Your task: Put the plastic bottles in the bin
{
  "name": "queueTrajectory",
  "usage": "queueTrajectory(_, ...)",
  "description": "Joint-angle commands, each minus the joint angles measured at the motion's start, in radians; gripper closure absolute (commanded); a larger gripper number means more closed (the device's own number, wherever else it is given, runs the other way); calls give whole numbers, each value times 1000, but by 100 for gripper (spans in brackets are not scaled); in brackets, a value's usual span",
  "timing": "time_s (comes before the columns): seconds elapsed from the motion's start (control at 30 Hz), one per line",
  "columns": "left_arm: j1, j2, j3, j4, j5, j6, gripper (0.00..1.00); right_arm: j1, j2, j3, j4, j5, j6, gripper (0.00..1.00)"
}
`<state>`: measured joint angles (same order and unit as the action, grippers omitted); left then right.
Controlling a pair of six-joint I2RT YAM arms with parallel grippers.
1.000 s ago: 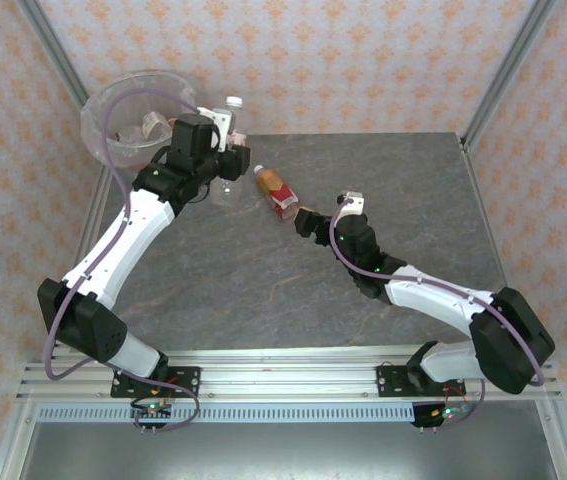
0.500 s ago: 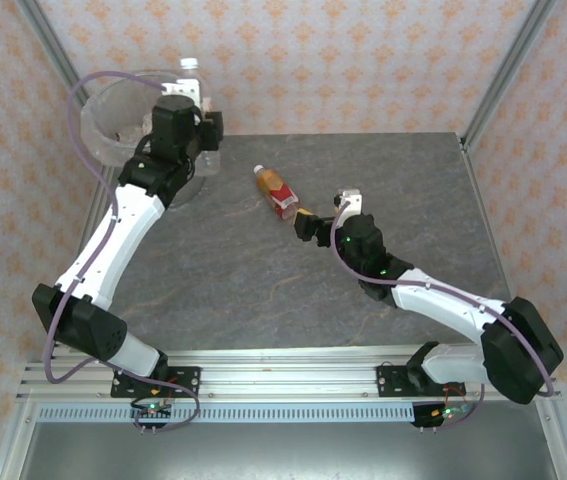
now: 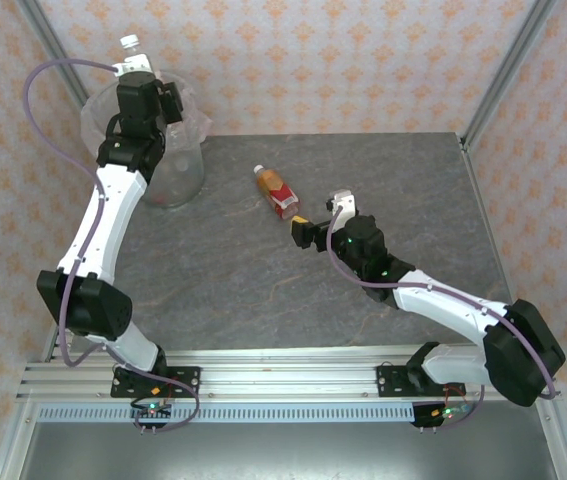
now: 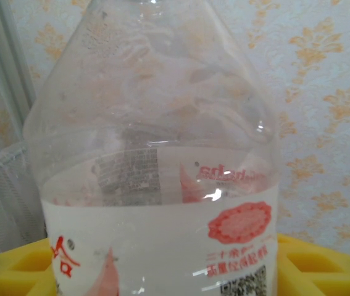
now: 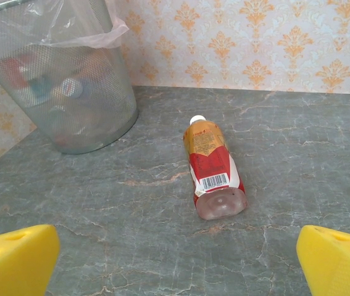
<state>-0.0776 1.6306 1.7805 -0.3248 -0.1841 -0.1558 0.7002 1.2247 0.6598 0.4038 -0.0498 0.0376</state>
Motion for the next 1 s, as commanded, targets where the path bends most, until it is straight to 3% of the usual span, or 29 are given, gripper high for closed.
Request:
queueTrajectory(0.0,26,50,91,1,7,48,42,7,-14,-6,4,-5,-20,1)
queueTrajectory(0.4,80,252,320,-101,-16,302,42,6,-34,-27,-8,20,-10,1)
queueTrajectory(0.5,102,317,397,-136,-77,352,42,7,-36,-35,-8,25,-5,1)
queueTrajectory(0.83,203,467,607,-306,-68,341,42,7,-79,-60,-7,44,9,1)
queueTrajectory(0.97,232,526,705,-421,-15,268,42,7,-74,-60,-5,46,5,1)
